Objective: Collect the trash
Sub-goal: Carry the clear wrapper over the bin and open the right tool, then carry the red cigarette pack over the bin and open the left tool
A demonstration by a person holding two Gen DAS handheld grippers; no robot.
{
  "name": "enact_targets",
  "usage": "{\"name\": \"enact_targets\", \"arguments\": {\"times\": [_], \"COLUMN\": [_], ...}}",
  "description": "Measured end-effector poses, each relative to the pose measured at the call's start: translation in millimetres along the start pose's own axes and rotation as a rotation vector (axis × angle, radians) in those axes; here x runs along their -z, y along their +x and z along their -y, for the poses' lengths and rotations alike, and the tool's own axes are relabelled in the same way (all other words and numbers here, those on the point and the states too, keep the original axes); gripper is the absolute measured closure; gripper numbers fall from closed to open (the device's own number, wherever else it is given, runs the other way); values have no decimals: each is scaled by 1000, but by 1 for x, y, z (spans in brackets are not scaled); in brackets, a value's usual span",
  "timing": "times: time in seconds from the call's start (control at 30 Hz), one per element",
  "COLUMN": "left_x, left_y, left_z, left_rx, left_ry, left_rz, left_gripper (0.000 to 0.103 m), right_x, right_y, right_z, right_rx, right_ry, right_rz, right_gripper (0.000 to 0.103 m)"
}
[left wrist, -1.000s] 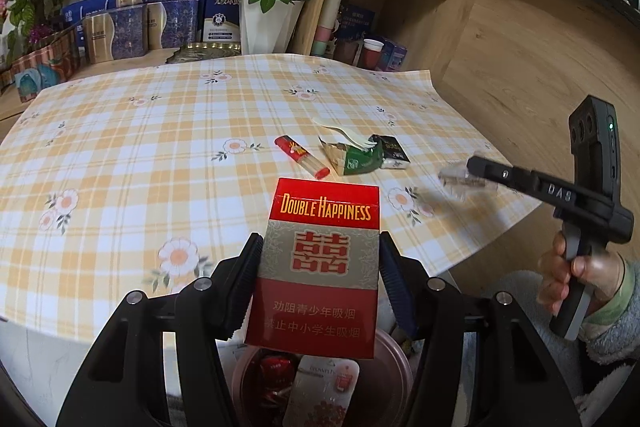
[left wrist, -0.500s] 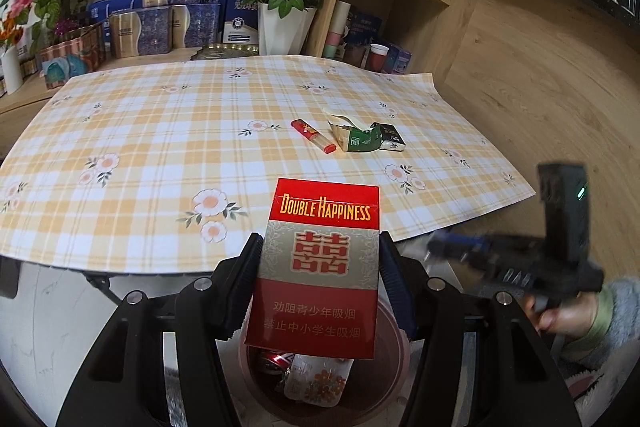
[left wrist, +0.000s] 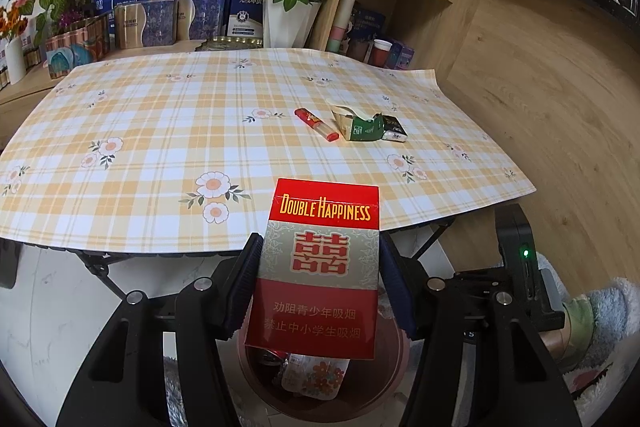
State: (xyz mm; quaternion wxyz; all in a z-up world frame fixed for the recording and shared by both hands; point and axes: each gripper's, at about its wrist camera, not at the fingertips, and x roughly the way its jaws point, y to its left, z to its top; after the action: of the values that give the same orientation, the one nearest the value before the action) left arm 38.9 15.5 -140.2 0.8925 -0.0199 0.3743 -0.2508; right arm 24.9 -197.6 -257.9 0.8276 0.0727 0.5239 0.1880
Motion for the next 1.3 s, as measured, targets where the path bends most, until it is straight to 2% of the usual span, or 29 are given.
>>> {"name": "enact_targets", "arguments": {"times": [0.07, 0.17, 0.27, 0.33, 0.43, 0.5, 0.67, 0.8, 1.0, 1.3], "left_x": [1, 1, 1, 2, 4, 5, 8, 14, 30, 46], "left_y": [2, 3, 4, 6, 9, 10, 13, 22, 43, 69], "left_z": [0, 0, 1, 1, 2, 2, 4, 6, 11, 21], "left_rx": [0, 1, 0, -2, -1, -1, 1, 2, 5, 8], "left_ry": [-2, -3, 2, 5, 4, 5, 14, 30, 67, 119], "left_rz": [-5, -7, -11, -16, -25, -29, -46, -79, -143, -239], "left_gripper": [47, 47, 47, 47, 47, 47, 47, 47, 47, 47], "right_x": [0, -5, -8, -10, -15, -18, -24, -25, -21, -14], "right_y": [-2, -5, -14, -25, -41, -52, -71, -77, -77, -73], "right_z": [-1, 1, 3, 2, 2, 4, 18, 30, 36, 43], "right_rx": [9, 24, 52, 82, 121, 150, 245, 274, 315, 320], "right_ry": [-1, -6, -4, -8, -14, -3, 44, 88, 100, 132], "right_rz": [9, 21, 67, 120, 189, 241, 336, 374, 382, 369], "right_gripper": [79, 72, 52, 30, 13, 8, 6, 6, 6, 6]}}
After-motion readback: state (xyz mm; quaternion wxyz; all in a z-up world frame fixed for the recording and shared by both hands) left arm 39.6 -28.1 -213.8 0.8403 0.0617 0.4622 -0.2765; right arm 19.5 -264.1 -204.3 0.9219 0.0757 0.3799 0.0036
